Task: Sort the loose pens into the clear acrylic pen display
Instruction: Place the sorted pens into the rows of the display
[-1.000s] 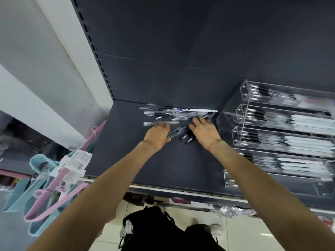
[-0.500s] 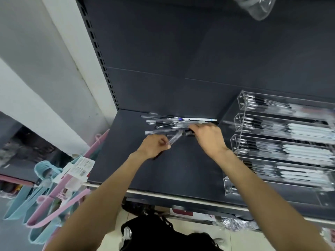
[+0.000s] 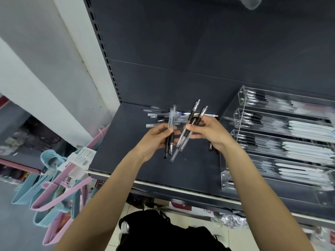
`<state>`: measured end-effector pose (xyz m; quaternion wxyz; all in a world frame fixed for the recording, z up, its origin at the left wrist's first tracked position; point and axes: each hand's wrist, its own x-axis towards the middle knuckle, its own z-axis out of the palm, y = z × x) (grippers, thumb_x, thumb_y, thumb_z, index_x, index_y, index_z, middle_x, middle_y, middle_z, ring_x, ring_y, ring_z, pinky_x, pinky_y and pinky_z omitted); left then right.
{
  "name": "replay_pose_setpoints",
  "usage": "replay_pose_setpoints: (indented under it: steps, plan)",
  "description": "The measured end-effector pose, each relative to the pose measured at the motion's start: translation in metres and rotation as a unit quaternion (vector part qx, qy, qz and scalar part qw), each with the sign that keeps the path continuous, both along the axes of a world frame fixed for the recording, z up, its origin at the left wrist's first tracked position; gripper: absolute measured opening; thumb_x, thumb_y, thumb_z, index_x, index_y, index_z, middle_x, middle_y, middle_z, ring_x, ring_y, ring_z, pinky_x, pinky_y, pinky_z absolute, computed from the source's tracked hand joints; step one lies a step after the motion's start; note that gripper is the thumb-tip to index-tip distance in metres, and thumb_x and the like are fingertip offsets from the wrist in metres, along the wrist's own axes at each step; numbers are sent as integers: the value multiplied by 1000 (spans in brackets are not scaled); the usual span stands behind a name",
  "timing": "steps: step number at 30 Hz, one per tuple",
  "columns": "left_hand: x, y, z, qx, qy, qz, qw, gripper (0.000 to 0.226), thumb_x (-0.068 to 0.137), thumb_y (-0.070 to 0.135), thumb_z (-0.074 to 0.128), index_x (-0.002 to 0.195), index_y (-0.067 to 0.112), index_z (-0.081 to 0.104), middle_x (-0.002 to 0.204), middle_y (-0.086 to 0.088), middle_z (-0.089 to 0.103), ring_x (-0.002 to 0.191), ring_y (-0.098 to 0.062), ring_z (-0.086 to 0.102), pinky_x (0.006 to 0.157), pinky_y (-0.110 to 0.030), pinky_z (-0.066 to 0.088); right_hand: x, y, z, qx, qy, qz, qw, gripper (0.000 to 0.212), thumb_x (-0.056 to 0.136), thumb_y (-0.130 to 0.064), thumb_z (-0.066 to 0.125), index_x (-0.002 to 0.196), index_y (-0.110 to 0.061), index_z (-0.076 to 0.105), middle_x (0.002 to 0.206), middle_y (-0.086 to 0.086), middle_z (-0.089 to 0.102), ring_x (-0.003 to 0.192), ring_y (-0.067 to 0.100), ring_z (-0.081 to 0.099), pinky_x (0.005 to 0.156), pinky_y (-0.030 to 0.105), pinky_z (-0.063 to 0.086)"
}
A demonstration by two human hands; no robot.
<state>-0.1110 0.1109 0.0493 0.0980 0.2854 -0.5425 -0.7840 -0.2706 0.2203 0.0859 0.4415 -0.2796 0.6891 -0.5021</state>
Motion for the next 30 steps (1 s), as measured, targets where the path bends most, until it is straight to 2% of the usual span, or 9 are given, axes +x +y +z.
replay_pose_setpoints:
  steps: [4, 7, 9, 11, 17, 22, 24, 27, 30]
  plan:
    - [-1, 9, -1, -57, -29, 10, 998, 19, 100, 26, 46, 108, 16, 60, 98, 1, 69, 84, -12, 67, 78, -27, 55, 0, -7, -1, 19, 14, 10, 1000, 19, 80, -7, 72, 97, -10, 65, 93, 7, 69, 82, 14, 69, 68, 23, 57]
    - [-2, 14, -6, -158, -58, 24, 985, 20, 100, 30, 46, 108, 20, 61, 104, 5, 68, 98, -7, 63, 89, -20, 46, 5, -14, -2, 27, 20, 11, 999, 25, 79, -6, 73, 103, -4, 65, 94, 9, 70, 83, 15, 70, 68, 24, 57]
    - [-2, 19, -8, -209, -62, 33, 975, 21, 97, 31, 50, 109, 18, 63, 103, 7, 70, 98, -3, 63, 88, -14, 44, 9, -19, -4, 22, 15, 6, 1000, 25, 78, -5, 74, 102, -3, 66, 92, 8, 71, 80, 14, 70, 66, 23, 57]
    - [-2, 21, -11, -226, -61, 53, 971, 24, 93, 31, 58, 111, 17, 65, 100, 6, 72, 97, -4, 65, 88, -15, 46, 11, -21, -4, 18, 14, 7, 1000, 21, 78, -5, 74, 98, -6, 66, 88, 5, 71, 76, 10, 70, 63, 22, 56]
    - [8, 19, -15, -140, -42, 78, 986, 18, 89, 20, 65, 105, 15, 70, 88, 5, 74, 84, -5, 69, 79, -15, 48, 5, -22, -5, 9, -50, -38, 998, 18, 78, -5, 73, 94, -4, 64, 85, 4, 67, 76, 9, 68, 62, 20, 55]
    - [14, 19, -11, -90, -35, 43, 994, 20, 94, 20, 59, 110, 13, 69, 98, -1, 74, 88, -8, 69, 80, -18, 51, 6, -25, -9, 4, -64, -94, 994, 11, 82, -5, 70, 90, -6, 62, 83, 6, 64, 74, 13, 64, 58, 17, 53]
    - [16, 21, -10, -62, -42, 17, 997, 22, 98, 20, 51, 111, 11, 66, 101, -1, 74, 84, -9, 67, 75, -20, 52, 5, -25, -11, -2, -65, -116, 991, 8, 83, -5, 68, 88, -6, 62, 81, 5, 64, 71, 12, 62, 58, 16, 53]
    - [16, 26, -10, -33, -58, 4, 998, 24, 102, 21, 39, 112, 13, 59, 97, -1, 74, 77, -11, 65, 64, -22, 49, 7, -23, -13, 0, -79, -80, 994, 8, 84, -4, 68, 89, -8, 62, 82, 3, 65, 73, 10, 65, 61, 17, 53]
    - [14, 32, -14, -25, -55, 22, 998, 26, 103, 27, 37, 108, 13, 59, 81, 3, 67, 68, -11, 57, 61, -21, 44, 10, -23, -18, -4, -94, -57, 994, 20, 83, -3, 67, 102, -2, 60, 87, 5, 66, 75, 9, 67, 62, 17, 53]
